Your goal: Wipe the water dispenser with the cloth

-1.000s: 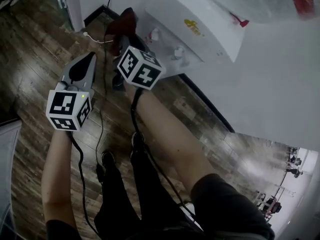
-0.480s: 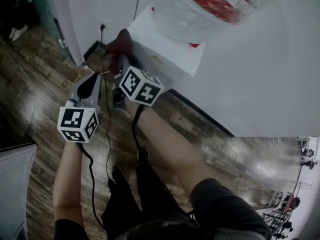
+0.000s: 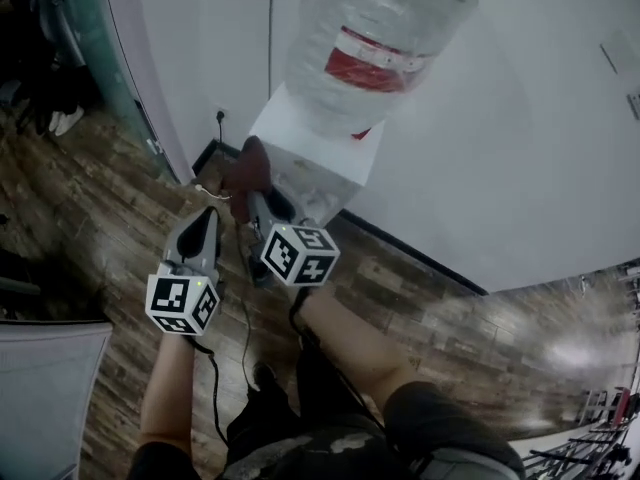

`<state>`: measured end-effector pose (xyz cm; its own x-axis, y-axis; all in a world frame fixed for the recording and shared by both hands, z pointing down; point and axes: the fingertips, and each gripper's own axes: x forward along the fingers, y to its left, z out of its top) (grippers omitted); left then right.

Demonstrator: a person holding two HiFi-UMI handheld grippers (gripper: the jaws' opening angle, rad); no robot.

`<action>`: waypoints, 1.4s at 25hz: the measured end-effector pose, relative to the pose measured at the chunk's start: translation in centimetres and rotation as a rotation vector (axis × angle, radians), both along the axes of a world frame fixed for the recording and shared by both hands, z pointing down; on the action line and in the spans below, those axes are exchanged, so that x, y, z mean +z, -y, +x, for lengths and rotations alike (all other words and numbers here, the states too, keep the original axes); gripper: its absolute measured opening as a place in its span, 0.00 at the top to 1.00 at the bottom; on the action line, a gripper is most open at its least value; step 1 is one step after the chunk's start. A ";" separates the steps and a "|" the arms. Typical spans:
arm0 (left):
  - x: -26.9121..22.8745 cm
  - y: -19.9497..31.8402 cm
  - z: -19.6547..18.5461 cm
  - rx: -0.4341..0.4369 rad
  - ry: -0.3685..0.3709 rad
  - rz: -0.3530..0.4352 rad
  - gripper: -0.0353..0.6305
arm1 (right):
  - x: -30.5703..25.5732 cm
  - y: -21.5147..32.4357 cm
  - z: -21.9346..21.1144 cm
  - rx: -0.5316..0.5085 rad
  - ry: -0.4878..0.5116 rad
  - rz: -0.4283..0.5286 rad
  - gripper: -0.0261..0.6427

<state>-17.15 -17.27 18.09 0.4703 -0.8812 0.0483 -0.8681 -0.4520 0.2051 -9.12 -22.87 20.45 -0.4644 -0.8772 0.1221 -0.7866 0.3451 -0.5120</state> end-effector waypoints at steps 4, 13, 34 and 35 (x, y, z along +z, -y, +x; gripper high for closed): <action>-3.1 -4.1 0.9 0.023 -0.047 0.020 0.92 | -3.6 -6.6 1.1 -0.012 -0.023 0.054 0.86; -4.9 -9.9 3.9 0.135 -0.034 0.036 0.92 | -10.9 -16.1 5.6 0.048 -0.186 0.258 0.86; -5.8 -33.0 13.2 0.185 -0.040 0.026 0.92 | -9.6 -40.7 21.0 0.136 -0.210 0.244 0.87; -5.7 -34.3 13.8 0.185 -0.044 0.022 0.92 | -9.6 -42.0 21.7 0.142 -0.211 0.243 0.87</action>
